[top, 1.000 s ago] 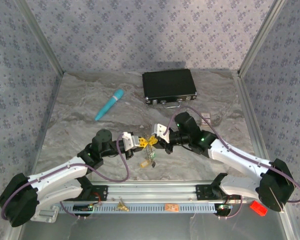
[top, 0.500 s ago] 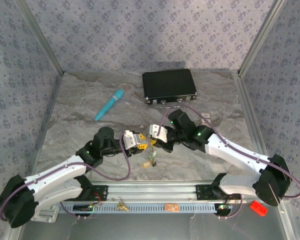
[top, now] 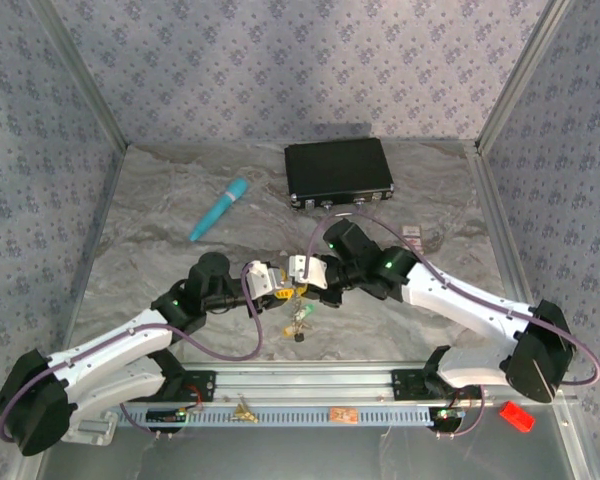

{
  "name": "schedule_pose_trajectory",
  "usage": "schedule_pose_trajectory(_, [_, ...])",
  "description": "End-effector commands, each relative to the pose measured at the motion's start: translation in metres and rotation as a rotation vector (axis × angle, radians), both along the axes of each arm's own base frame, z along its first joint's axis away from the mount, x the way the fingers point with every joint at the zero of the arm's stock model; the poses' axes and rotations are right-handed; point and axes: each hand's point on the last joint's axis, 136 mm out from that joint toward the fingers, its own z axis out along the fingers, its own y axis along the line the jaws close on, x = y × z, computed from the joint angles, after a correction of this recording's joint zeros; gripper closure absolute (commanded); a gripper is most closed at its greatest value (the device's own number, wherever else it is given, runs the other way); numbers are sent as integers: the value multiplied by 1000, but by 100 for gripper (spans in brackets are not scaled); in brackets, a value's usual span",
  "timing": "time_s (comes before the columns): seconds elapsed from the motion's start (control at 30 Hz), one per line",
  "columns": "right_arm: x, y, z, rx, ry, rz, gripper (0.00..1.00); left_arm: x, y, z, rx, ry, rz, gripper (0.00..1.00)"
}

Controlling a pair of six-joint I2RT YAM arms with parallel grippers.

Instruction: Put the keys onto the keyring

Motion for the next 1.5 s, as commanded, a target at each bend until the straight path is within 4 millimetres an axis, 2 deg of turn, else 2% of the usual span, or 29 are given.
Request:
schedule_pose_trajectory(0.0, [2, 9, 19, 33, -38, 17, 100, 0, -6, 12, -19, -27, -23, 71])
schedule_pose_trajectory(0.13, [0, 12, 21, 44, -35, 24, 100, -1, -7, 11, -17, -21, -33, 81])
schedule_pose_trajectory(0.27, [-1, 13, 25, 63, -33, 21, 100, -3, -7, 10, -17, -21, -43, 100])
schedule_pose_trajectory(0.33, [2, 10, 27, 85, -37, -1, 99, -4, -7, 12, -26, -29, -51, 100])
schedule_pose_trajectory(0.43, [7, 1, 33, 176, -20, -39, 74, -7, -7, 21, -81, -63, -58, 100])
schedule_pose_trajectory(0.47, [8, -2, 35, 213, -7, -50, 70, -7, -6, 25, -106, -77, -55, 100])
schedule_pose_trajectory(0.57, [7, -8, 37, 311, 49, -53, 67, -8, -5, 35, -178, -108, -50, 100])
schedule_pose_trajectory(0.77, [6, -3, 28, 342, 107, -40, 66, -11, -4, 40, -225, -99, -52, 100])
schedule_pose_trajectory(1.03, [7, 2, 20, 337, 132, -27, 70, -11, -4, 42, -254, -93, -49, 100])
schedule_pose_trajectory(1.13, [9, 4, 23, 341, 128, -26, 80, -11, -5, 43, -256, -91, -52, 100])
schedule_pose_trajectory(1.23, [10, 4, 27, 347, 118, -23, 98, -10, -5, 45, -260, -95, -50, 100])
schedule_pose_trajectory(1.33, [9, 3, 31, 348, 110, -18, 100, -7, -4, 43, -245, -89, -30, 100])
schedule_pose_trajectory(1.4, [9, 1, 31, 337, 100, -22, 100, -3, -3, 38, -214, -78, -4, 87])
schedule_pose_trajectory(1.47, [9, -1, 30, 306, 79, -28, 100, -2, -1, 34, -180, -78, 7, 83])
